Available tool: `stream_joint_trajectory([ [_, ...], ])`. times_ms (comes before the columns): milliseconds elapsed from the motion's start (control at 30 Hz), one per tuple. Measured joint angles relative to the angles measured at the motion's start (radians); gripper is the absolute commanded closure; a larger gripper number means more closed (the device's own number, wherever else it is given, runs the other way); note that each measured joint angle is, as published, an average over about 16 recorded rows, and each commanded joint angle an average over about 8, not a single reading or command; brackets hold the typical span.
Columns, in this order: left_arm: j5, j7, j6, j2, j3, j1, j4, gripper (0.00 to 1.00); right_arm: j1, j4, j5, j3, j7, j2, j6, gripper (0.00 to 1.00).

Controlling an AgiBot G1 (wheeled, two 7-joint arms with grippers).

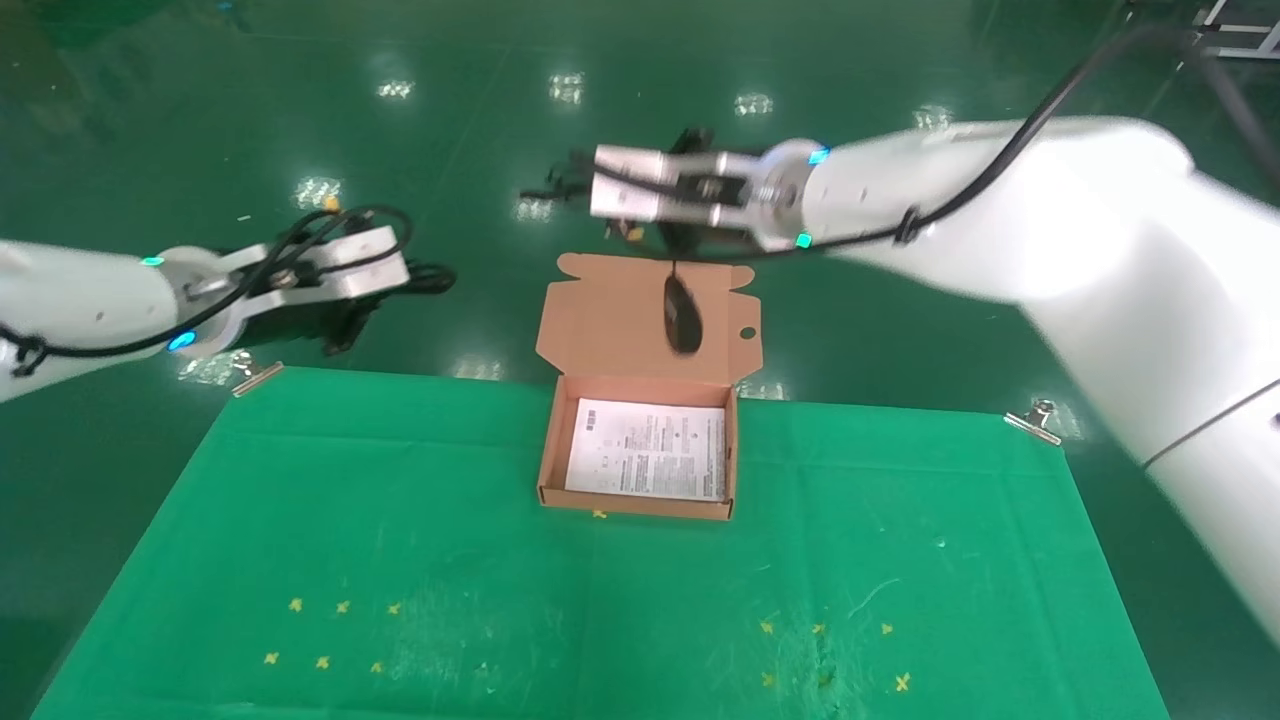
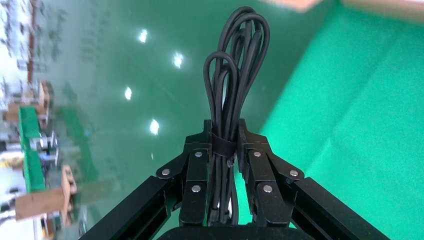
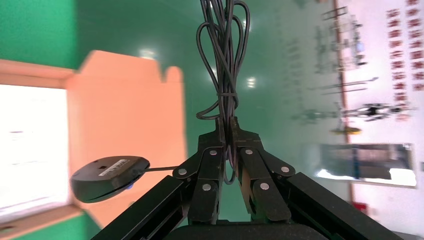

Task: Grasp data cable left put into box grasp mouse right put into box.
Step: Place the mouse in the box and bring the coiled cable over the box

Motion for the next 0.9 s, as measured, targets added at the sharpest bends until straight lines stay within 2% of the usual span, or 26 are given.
stream_joint_trajectory([
  [400, 0.114, -0.131, 0.087, -0.039, 0.004, 0.038, -0.112, 1.00, -0.077, 0.027, 0.118, -0.148, 0.066, -0.012, 0.036, 1.00],
  [900, 0.136, -0.159, 0.103, -0.043, 0.004, 0.048, -0.143, 1.00, -0.115, -0.062, 0.231, -0.314, 0.244, -0.014, 0.109, 0.98],
])
